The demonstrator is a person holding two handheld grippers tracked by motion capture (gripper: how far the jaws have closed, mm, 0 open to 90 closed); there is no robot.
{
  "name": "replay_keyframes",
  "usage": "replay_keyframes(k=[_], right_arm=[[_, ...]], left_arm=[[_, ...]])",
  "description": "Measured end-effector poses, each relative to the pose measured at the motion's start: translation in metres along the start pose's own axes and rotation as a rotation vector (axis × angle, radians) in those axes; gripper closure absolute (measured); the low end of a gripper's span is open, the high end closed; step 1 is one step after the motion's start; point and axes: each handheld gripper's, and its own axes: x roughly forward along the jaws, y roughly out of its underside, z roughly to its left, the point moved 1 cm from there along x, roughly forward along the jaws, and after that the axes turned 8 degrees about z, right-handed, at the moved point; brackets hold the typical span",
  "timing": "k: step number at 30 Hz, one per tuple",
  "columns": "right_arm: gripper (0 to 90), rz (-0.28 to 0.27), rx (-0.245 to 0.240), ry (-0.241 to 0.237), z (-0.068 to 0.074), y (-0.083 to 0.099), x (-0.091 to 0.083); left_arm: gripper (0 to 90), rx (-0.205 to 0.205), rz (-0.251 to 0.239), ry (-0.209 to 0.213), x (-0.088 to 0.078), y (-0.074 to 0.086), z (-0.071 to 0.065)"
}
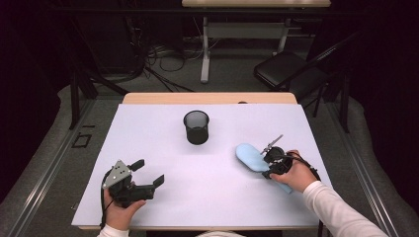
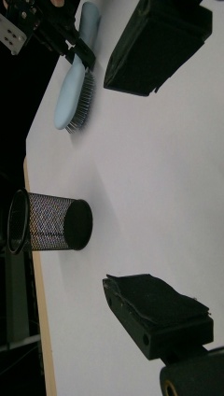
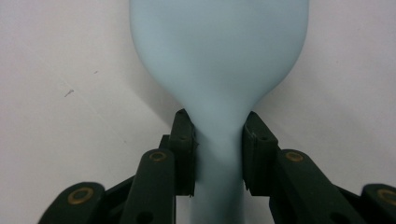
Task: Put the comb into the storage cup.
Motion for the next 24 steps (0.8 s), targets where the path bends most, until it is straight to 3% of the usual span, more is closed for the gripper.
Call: replay_keyframes(k=[6, 7, 10, 24], right_arm=[[69.5, -0.007, -0.017, 0.007, 0.001, 0.002, -0.005], [69.5, -0.044, -0.013, 0.001, 0.002, 0.002, -0.004], [69.5, -0.069, -0.016, 0.010, 0.003, 0.003, -0.006], [69.5, -0.146, -0.013, 0.009, 0.008, 0.001, -0.016]], left_arm=[[5.8, 0.000, 0.002, 0.000, 0.000, 0.000, 0.000], [5.8, 0.000, 0.002, 0.000, 0.000, 0.000, 0.000], [5.8, 0.000, 0.003, 0.001, 0.000, 0.000, 0.000], [5.8, -0.001, 0.003, 0.002, 0.000, 0.000, 0.001]])
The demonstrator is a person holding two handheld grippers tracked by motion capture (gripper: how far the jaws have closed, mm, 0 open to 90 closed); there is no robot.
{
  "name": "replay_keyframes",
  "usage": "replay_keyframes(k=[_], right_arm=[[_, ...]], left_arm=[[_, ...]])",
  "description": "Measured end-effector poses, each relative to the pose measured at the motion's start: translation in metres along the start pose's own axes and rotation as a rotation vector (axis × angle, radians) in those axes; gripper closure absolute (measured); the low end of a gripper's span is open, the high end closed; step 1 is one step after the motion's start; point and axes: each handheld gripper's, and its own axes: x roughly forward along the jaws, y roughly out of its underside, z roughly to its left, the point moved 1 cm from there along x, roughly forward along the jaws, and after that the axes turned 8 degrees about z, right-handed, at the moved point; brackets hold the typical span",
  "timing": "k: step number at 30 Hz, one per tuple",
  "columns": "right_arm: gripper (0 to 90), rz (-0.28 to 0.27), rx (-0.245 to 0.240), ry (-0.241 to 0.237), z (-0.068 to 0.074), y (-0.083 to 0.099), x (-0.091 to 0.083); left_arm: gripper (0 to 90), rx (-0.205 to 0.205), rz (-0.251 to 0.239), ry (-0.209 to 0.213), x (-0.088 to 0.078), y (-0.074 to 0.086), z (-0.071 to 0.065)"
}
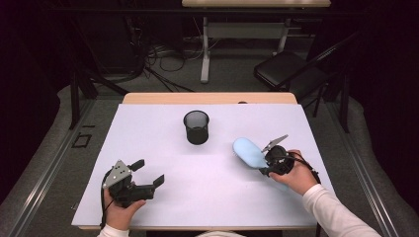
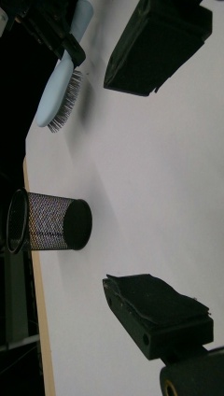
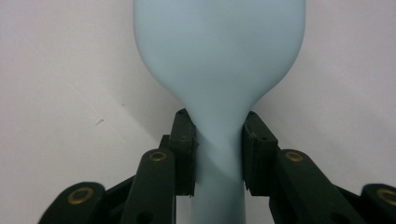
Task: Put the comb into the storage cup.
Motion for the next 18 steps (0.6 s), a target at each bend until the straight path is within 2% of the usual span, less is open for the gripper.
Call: replay_keyframes(k=[18], right_arm=[[69.5, -0.140, -0.021, 0.018, 0.010, -0.005, -0.012]], left_arm=[[5.8, 0.001, 0.000, -0.002, 0.000, 0.000, 0.000]])
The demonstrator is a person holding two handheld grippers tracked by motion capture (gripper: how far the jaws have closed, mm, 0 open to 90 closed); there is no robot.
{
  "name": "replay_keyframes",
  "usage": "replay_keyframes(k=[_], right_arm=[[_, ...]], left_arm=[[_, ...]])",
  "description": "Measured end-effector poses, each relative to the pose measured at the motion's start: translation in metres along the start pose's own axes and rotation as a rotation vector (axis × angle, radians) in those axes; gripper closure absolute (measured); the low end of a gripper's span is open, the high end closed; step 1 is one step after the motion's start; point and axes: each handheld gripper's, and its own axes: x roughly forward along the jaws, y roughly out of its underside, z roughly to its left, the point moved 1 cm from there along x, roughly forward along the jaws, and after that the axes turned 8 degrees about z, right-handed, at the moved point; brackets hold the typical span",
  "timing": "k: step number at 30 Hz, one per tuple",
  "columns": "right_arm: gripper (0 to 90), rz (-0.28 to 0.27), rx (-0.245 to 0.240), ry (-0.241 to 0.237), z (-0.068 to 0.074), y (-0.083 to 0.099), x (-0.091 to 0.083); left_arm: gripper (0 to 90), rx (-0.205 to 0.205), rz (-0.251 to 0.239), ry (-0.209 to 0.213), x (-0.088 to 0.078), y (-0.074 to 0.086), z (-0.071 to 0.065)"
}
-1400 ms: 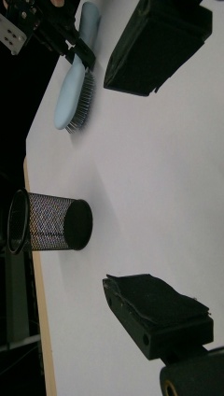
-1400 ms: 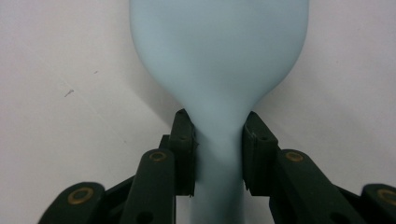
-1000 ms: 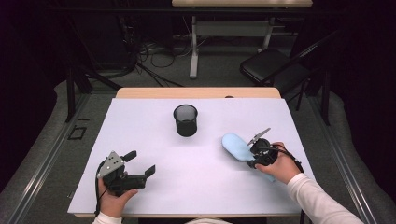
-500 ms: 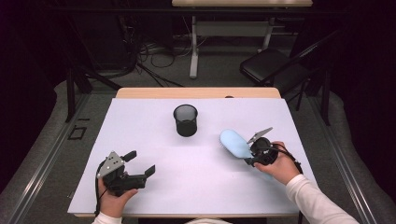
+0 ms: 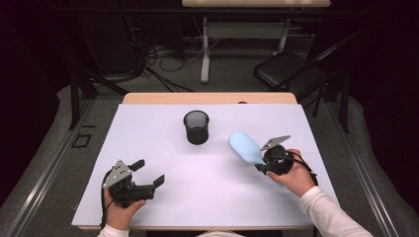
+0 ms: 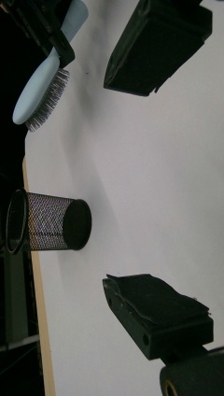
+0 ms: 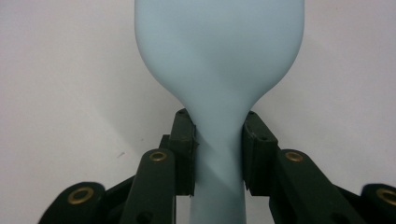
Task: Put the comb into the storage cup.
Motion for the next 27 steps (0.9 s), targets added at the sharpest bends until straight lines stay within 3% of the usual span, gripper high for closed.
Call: replay_keyframes(k=[11, 27], right_arm=[[69.5, -0.073, 0.022, -0.011, 0.006, -0.006, -0.002], [69.5, -0.224, 0.028, -0.007, 0.016, -0.019, -0.007]], left_arm=[[5.8, 0.000, 0.002, 0.001, 0.000, 0.000, 0.000], [5.8, -0.001, 0.001, 0.000, 0.000, 0.000, 0.001]])
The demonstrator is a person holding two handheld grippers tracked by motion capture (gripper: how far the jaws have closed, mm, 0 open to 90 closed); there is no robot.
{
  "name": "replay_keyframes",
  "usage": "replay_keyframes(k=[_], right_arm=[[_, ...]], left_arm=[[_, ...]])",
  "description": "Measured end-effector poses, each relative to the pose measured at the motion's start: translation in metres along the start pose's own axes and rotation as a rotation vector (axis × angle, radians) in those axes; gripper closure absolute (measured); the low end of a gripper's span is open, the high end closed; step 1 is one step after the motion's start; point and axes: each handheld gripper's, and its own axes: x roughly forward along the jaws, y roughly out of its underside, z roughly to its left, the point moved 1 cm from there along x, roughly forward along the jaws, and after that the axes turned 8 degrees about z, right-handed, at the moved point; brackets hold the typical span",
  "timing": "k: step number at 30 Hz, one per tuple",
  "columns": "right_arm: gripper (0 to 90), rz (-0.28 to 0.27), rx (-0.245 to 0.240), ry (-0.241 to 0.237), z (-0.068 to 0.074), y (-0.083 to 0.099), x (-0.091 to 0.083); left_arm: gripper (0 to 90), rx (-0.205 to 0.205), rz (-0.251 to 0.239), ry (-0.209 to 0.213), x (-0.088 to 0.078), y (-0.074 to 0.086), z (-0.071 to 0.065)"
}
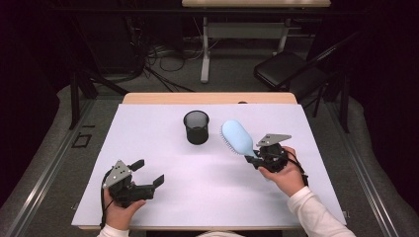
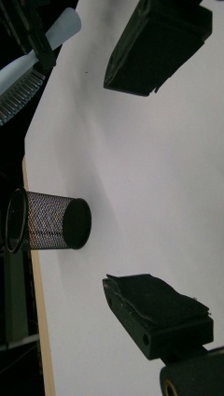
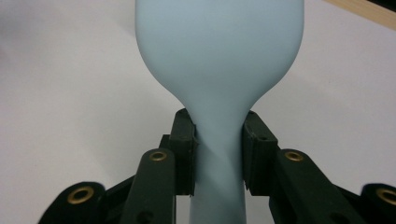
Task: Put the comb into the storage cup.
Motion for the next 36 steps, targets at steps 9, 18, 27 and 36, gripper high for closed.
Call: replay_keyframes(k=[9, 18, 27, 36], right_arm=[[69.5, -0.049, -0.013, -0.003, 0.010, -0.009, 0.005], [69.5, -0.083, -0.019, -0.022, 0.020, -0.017, 0.011], [69.5, -0.129, -0.032, -0.027, 0.027, -0.023, 0.012], [69.5, -0.181, -0.072, -0.017, 0.037, -0.020, 0.008]], left_arm=[[5.8, -0.001, 0.003, -0.001, 0.000, 0.000, 0.000], [5.9, -0.001, 0.000, 0.001, 0.000, 0.000, 0.000], [5.8, -0.003, 0.002, 0.003, 0.001, 0.000, 0.001], [5.8, -0.007, 0.003, -0.004, 0.001, 0.000, 0.001]])
